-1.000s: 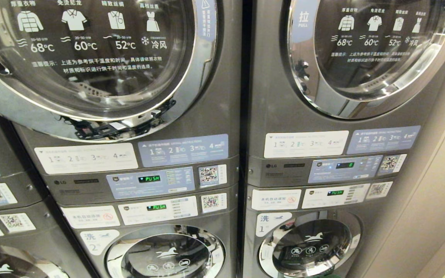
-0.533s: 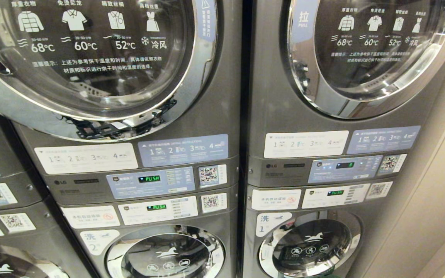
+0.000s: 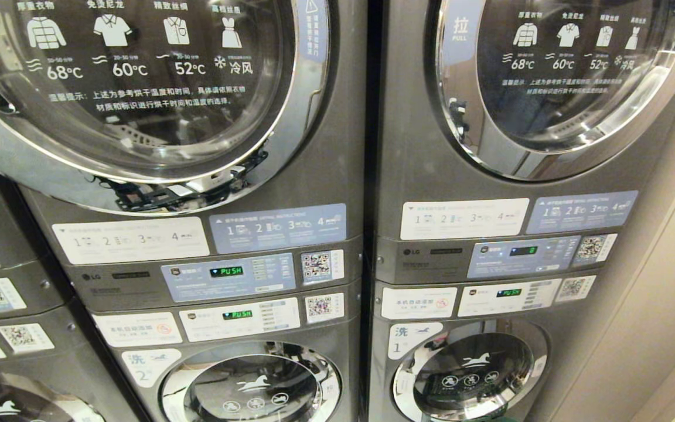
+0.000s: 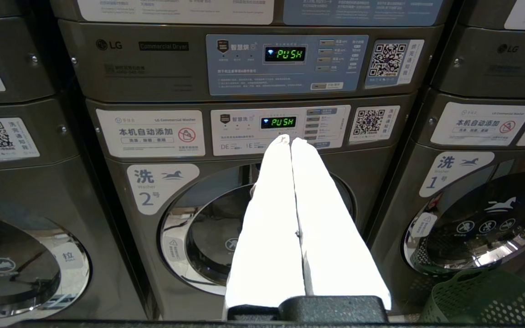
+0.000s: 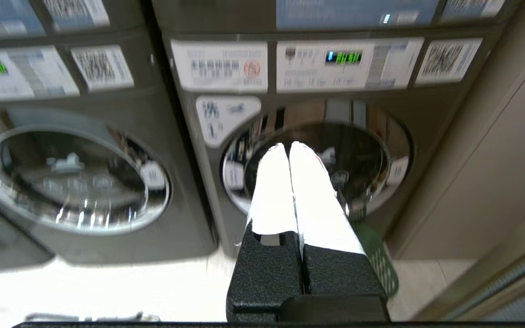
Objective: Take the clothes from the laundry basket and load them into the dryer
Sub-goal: Close the dryer
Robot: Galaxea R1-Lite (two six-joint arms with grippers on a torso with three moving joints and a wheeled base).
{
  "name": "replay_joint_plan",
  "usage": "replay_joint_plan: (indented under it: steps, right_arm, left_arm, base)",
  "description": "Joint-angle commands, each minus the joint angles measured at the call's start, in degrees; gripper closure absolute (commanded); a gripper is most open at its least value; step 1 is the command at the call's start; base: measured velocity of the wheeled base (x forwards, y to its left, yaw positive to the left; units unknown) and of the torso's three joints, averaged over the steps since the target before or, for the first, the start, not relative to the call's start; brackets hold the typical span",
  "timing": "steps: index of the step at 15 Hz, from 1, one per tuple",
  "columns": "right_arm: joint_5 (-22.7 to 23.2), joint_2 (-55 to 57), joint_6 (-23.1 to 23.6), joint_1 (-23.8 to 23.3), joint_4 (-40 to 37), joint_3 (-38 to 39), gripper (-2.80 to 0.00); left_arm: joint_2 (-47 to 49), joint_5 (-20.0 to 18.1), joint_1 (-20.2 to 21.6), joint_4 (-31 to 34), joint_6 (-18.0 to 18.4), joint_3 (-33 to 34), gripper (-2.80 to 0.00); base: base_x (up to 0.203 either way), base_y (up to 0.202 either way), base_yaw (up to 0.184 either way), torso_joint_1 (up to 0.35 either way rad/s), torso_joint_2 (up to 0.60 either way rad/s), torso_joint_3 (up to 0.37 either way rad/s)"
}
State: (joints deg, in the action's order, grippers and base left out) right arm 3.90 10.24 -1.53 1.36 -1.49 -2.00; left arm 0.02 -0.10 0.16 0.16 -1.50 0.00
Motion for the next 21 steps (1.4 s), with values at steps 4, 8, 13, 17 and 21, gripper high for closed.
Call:
replay_joint_plan:
  steps: [4, 8, 13, 17, 21]
  right_arm:
    - [-0.8, -10.3, 8.3, -1.0, 0.7, 2.0, 0.0]
    - [-1.8, -10.2, 5.3, -1.0, 1.2, 2.0, 0.0]
    - [-3.0, -10.2, 2.3, -1.0, 1.3, 2.0, 0.0]
    - [-3.4, -10.1, 2.3, -1.0, 1.3, 2.0, 0.0]
    - [-3.4, -10.1, 2.4, -1.0, 1.3, 1.9, 0.0]
  left_arm:
    - [0.0, 0.0, 0.0, 0.0, 0.0, 0.1, 0.0]
    - [0.0, 0.0, 0.0, 0.0, 0.0, 0.1, 0.0]
    - [0.0, 0.0, 0.0, -0.1, -0.1, 0.1, 0.0]
    - [0.0, 0.0, 0.0, 0.0, -0.1, 0.1, 0.0]
    - [0.0, 0.0, 0.0, 0.0, -0.1, 0.1, 0.0]
  base:
    - [0.0, 0.0, 0.0, 0.0, 0.0, 0.0]
    - [0.0, 0.0, 0.0, 0.0, 0.0, 0.0]
    - [0.0, 0.0, 0.0, 0.0, 0.0, 0.0]
    - [-0.002, 0.158, 0.003, 0.002, 0.0, 0.001]
    - [0.0, 0.196, -0.003, 0.005, 0.0, 0.002]
